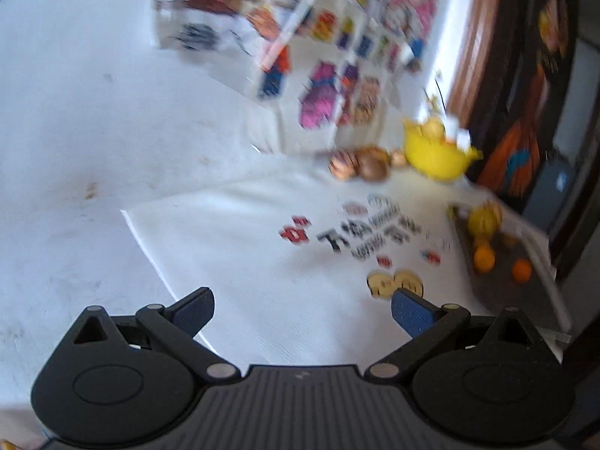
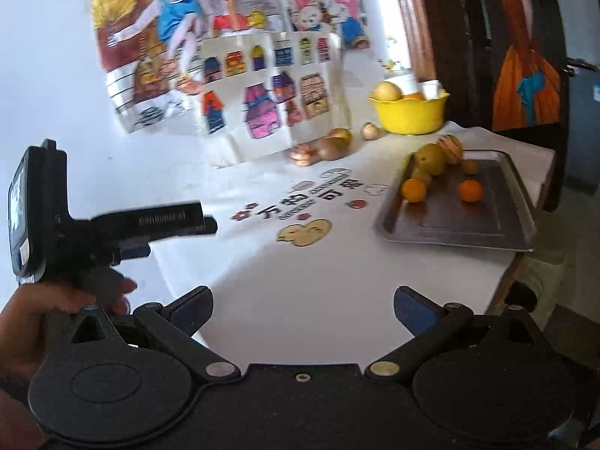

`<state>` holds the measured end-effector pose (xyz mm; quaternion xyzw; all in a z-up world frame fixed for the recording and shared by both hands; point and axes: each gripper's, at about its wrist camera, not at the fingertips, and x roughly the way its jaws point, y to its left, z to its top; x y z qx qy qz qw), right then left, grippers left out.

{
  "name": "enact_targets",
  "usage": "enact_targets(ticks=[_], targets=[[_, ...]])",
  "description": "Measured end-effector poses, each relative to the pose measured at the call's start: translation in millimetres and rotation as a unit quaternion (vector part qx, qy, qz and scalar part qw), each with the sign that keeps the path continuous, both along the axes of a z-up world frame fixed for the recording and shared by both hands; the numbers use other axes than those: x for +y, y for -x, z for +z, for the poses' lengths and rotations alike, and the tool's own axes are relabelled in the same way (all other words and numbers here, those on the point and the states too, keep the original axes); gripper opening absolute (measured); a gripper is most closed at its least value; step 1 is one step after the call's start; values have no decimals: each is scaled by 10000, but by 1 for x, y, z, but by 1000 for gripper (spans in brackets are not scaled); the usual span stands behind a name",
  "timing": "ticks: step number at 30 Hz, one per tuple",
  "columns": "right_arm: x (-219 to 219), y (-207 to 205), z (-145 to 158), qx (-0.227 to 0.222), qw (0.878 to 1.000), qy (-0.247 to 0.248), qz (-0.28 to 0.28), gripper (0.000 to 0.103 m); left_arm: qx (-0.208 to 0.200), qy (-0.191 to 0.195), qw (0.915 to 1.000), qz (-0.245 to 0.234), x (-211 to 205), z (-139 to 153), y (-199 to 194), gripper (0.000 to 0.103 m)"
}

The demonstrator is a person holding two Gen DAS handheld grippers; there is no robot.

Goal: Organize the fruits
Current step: 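Move the left tool to the striped melon while the right tool approaches the brown pear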

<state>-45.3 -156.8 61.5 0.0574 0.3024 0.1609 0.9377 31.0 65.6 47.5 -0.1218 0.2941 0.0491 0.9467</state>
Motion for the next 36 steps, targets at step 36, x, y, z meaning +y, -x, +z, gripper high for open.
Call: enact_targets(ticks=[36], targets=[[1,-352,52,-387,9889,1150,857,102,-932,-2076,9567,-1816,-9,-6,-222,103]])
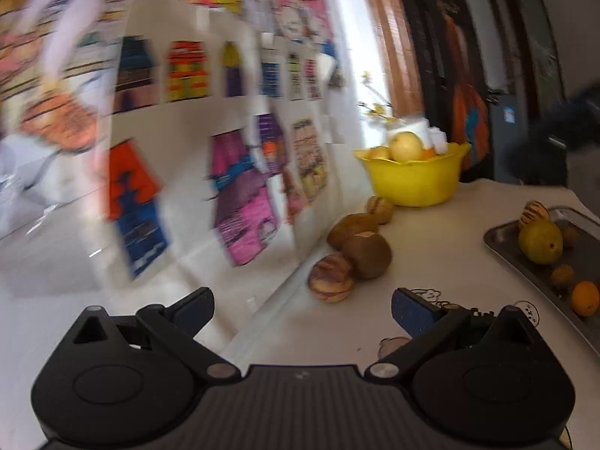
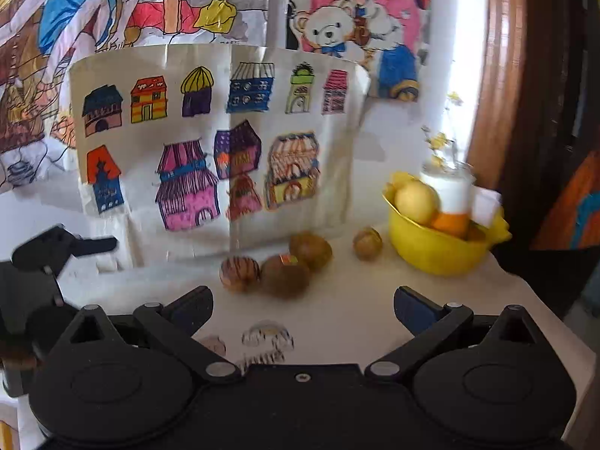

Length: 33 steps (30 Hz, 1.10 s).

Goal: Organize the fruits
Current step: 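Move the left tool to the striped melon while the right tool approaches the brown pear, then close the left tool on the striped melon while the right tool grasps the yellow-brown pear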

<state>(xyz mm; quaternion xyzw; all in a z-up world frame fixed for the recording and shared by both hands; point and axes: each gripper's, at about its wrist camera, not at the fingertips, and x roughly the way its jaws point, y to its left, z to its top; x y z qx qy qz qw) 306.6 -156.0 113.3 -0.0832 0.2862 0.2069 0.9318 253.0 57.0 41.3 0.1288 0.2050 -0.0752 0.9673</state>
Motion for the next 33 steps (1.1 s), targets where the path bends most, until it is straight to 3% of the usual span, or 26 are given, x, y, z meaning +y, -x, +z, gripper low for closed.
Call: enact_targets(ticks=[5,13,22,33], targets=[[12,-61,-4,387,9991,-81,165,102,-192,-461,9982,-344,-24,-12,-21,103],[17,-147,-34,1138,9932,-228,88,102,34,-808,9953,-535,-44,-30,-68,103],[32,-183,-68,1453,9875,-589,158,102,297,-692,9964,-395,-37,-44,-93,103],[53,-213,-100,1577,9864,-451,-49,94,438,-593,9963,-449,-39,-54,-110,94]])
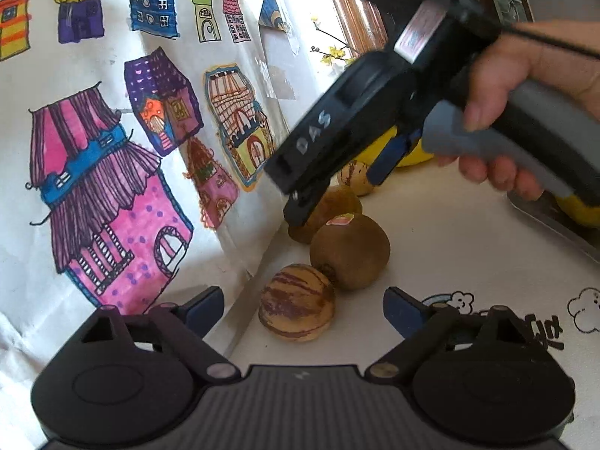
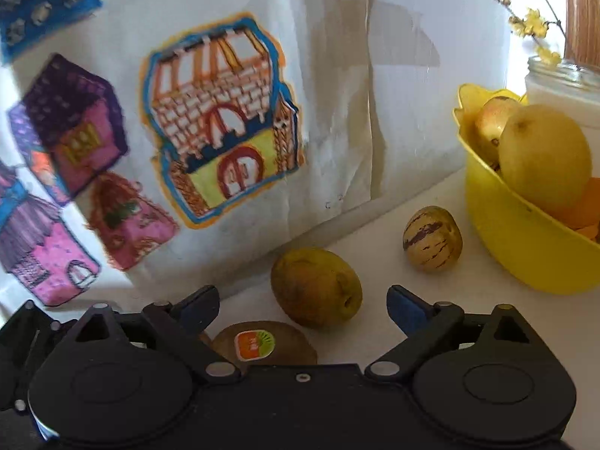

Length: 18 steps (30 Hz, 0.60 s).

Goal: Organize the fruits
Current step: 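Close the left tool on the striped melon while the right tool grasps the yellow-brown pear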

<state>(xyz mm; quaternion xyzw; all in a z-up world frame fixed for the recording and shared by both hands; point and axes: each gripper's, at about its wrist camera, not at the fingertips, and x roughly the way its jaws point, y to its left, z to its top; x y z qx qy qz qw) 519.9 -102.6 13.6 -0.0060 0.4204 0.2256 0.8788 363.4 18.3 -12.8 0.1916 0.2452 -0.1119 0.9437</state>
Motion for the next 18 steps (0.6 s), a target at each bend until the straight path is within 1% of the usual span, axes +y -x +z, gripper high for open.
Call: enact_targets(ticks=[3,7,8,13,16,18], targets=[[3,-8,-9,65,10000,13,26,89,109,67,9999,69,1,0,-7,90],[6,-16,-16,89,9999,-5,101,85,255,259,9993,102,3,1,-18,85],[7,-19,-19,105,9999,0,100,83,281,309,9991,109,5,0,-21,82],[1,-24,-31,174,9997,-132,117,78,400,717,9966,103,14,1,-29,76],[-5,-24,-38,198,9994,-254,121,78,536,770,9955,112,15,0,-35,73],[-8,-27,-42,213,9991,-366,84,78,599,791,9950,65,16,-1,-39,67]])
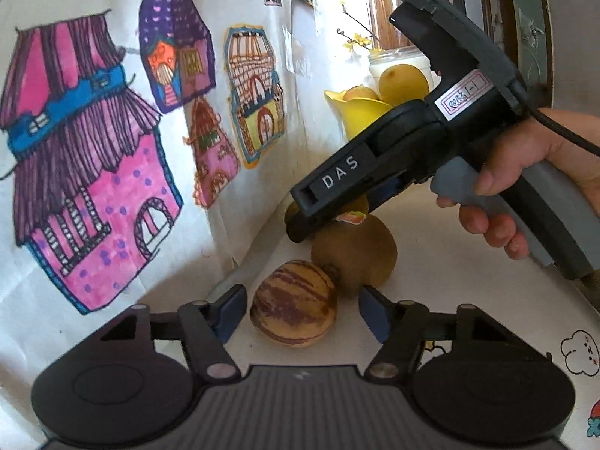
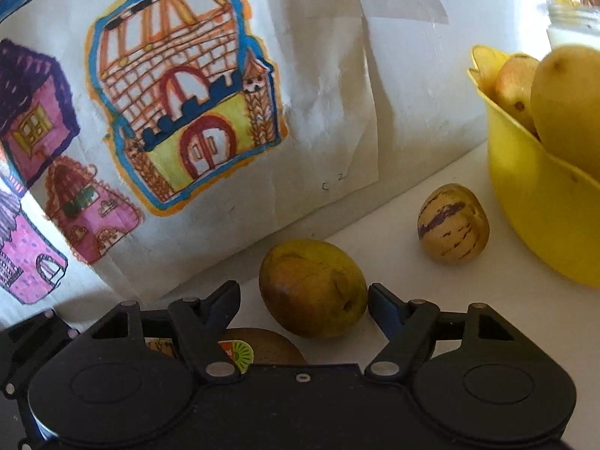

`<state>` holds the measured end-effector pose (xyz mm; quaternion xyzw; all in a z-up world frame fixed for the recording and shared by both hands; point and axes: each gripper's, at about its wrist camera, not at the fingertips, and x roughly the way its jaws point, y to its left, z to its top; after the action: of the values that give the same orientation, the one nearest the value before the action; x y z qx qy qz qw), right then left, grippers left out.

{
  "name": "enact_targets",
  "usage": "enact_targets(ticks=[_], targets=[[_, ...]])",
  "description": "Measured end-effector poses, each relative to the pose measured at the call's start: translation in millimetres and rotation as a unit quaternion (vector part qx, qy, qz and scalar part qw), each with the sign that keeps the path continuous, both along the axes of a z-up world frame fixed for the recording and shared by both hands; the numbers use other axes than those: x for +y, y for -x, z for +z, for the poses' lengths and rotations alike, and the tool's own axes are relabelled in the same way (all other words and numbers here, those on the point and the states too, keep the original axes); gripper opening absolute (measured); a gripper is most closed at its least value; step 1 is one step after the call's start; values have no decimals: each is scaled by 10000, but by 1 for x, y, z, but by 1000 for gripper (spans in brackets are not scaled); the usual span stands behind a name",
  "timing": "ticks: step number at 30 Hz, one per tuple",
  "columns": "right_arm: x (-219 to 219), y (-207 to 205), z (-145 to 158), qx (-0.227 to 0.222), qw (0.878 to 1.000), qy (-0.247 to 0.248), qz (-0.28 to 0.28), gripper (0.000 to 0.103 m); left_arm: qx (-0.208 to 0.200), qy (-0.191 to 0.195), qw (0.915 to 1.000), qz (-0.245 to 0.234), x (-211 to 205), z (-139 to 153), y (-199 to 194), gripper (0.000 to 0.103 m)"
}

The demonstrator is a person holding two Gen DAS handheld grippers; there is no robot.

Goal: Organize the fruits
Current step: 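Close the left tool on the striped melon while the right tool grasps the yellow-brown pear, then carry the striped melon with the left tool while the right tool carries the pear to the tray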

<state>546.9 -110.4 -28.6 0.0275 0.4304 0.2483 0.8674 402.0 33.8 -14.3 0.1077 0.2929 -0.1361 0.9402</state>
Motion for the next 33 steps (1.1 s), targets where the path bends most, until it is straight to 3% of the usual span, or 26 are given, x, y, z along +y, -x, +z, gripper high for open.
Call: enact_targets(ticks=[4,9,14,25,33], targets=[[-4,0,-5,-82,9999,-118,-7,78,-7,-4,10000,16,-2,1,0,64],[-4,4,-12,-166,9997,-173,-32,74,-42,87,9998,157,6,3,4,53],[-2,14,-11,-257,9993,-187,-191,61,-36,94,9998,169,6,1,4,51],[-17,26,-8,-96,9985,-373,-399,60,197,256,9987,401,9,9,18,50],[-34,43,6,-24,9980,-402,-482,60,368,640,9957,566,20,11,33,50]])
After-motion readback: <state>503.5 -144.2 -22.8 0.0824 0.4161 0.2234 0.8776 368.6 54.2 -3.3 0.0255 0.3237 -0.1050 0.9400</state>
